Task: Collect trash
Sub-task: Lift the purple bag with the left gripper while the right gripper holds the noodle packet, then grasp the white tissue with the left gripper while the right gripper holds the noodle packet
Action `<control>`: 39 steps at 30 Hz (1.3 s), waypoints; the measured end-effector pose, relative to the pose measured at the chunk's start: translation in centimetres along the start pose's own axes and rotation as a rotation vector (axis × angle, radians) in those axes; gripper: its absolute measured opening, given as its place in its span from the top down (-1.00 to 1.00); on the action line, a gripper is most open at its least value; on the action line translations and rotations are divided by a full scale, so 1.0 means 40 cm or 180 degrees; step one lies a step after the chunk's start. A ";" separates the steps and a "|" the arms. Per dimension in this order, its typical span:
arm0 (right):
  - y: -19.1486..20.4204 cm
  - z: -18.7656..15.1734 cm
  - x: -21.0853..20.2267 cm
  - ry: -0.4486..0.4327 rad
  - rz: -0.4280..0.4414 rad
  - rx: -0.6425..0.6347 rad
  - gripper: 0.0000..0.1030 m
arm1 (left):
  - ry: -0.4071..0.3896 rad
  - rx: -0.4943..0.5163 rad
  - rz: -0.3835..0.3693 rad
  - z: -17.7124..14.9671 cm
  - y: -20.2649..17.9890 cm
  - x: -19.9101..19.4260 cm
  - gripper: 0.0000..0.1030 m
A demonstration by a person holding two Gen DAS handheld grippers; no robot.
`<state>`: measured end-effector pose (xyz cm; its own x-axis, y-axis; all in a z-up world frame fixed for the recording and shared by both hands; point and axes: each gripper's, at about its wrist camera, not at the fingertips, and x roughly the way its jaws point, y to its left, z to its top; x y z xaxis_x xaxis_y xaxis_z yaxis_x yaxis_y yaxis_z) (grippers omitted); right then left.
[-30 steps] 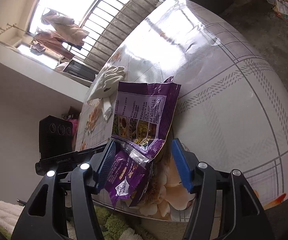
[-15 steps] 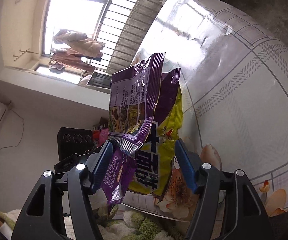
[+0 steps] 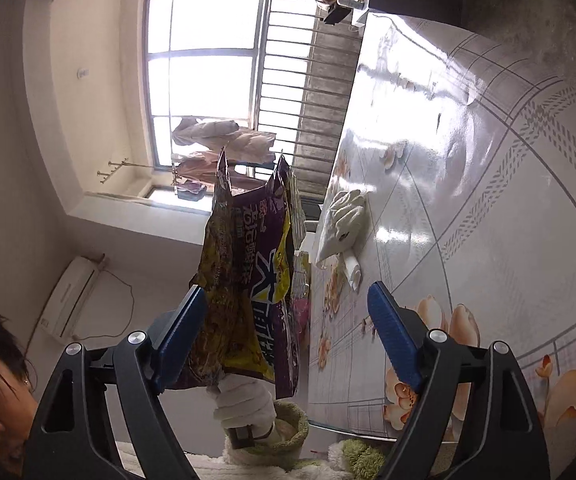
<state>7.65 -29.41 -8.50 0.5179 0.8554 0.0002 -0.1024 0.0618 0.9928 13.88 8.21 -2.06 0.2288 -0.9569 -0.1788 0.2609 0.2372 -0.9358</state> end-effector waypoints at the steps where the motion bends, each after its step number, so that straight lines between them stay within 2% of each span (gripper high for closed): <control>1: -0.002 -0.007 -0.002 -0.0026 0.0074 0.0037 -0.56 | 0.0005 -0.0050 -0.0053 0.000 0.004 0.005 1.00; 3: -0.003 -0.014 0.010 -0.0041 0.0271 0.0132 -0.56 | 0.0039 -0.0155 -0.0152 0.000 0.015 0.024 1.00; 7: -0.006 -0.025 0.026 -0.0024 0.0550 0.0234 -0.57 | 0.0175 -0.0236 -0.0187 -0.016 0.025 0.066 1.00; 12: 0.018 -0.025 0.053 0.0095 0.0620 0.0125 -0.57 | 0.0257 -0.0250 -0.0151 -0.029 0.037 0.093 1.00; 15: 0.035 -0.018 0.056 0.0088 0.0721 0.0073 -0.57 | 0.0275 -0.0147 0.0042 -0.032 0.034 0.094 1.00; 19: 0.043 -0.008 0.043 0.0012 0.0706 0.0035 -0.57 | 0.0328 0.0065 0.0326 -0.039 0.028 0.096 1.00; 22: 0.045 -0.008 0.035 -0.0026 0.0476 -0.0016 -0.57 | 0.0377 0.0260 0.0502 -0.051 0.016 0.100 1.00; 24: 0.055 -0.007 0.048 -0.0001 0.0208 -0.0106 -0.45 | 0.0420 0.0351 0.0581 -0.058 0.009 0.105 1.00; 27: 0.063 -0.007 0.068 0.0062 -0.0239 -0.0243 -0.11 | 0.0427 0.0461 0.0640 -0.065 0.001 0.103 1.00; 28: 0.067 -0.009 0.075 0.0065 -0.0364 -0.0289 0.06 | 0.0421 0.0486 0.0665 -0.065 0.001 0.102 1.00; 30: 0.074 -0.007 0.093 0.0089 -0.0525 -0.0358 0.27 | 0.0403 0.0554 0.0762 -0.066 0.001 0.097 0.99; 32: 0.078 -0.003 0.112 0.0105 -0.0684 -0.0409 0.59 | 0.0376 0.0650 0.0911 -0.067 0.003 0.093 0.97; 37: 0.078 0.013 0.163 0.0183 -0.0908 -0.0475 0.86 | 0.0271 0.0803 0.1227 -0.066 0.011 0.073 0.90; 39: 0.083 0.021 0.178 0.0190 -0.1013 -0.0541 0.88 | 0.0221 0.0811 0.1337 -0.062 0.019 0.059 0.89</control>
<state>11.72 -23.54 -5.09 0.4966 0.8078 -0.3175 -0.0863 0.4100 0.9080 12.27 5.72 -3.94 0.3025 -0.7767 -0.5525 0.3824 0.6298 -0.6761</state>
